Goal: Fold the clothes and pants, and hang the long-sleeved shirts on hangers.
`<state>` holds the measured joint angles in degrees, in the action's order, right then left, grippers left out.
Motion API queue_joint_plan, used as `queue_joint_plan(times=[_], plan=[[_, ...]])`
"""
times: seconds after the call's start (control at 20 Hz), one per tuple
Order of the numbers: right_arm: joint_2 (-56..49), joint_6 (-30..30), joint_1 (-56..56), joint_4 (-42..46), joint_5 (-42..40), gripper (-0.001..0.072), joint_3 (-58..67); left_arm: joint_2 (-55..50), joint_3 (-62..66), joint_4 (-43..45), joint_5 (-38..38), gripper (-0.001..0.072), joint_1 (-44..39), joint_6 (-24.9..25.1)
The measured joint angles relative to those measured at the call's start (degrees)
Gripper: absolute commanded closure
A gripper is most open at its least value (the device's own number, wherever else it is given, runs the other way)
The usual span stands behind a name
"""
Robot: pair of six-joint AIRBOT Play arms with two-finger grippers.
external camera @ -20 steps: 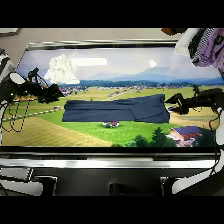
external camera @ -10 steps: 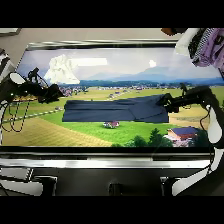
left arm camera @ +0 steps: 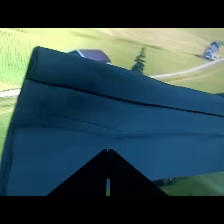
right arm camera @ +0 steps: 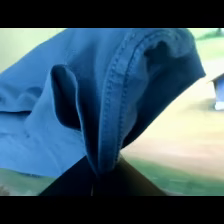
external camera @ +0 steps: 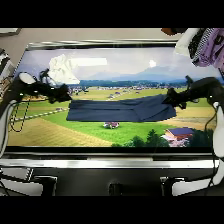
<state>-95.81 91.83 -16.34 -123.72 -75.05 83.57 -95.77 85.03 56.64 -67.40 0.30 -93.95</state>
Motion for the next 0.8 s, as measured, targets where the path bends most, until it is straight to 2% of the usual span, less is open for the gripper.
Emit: queue_joint_plan(times=[0.15, 0.55, 0.8], plan=[[6.86, -4.13, 0.02, 2.91, -1.88, 0.0682, 0.0, -2.75, 0.0, -5.2, 4.7, 0.0694, -8.41, -1.14], [20.72, -10.62, 0.02, 5.53, -6.97, 0.0682, 0.24, -13.51, 2.78, -25.73, 24.24, 0.0694, -33.57, -2.56], [24.04, -12.66, 0.02, 5.84, -9.42, 0.0682, 1.55, -21.0, 9.86, -31.95, 30.36, 0.0694, -42.86, -5.07]])
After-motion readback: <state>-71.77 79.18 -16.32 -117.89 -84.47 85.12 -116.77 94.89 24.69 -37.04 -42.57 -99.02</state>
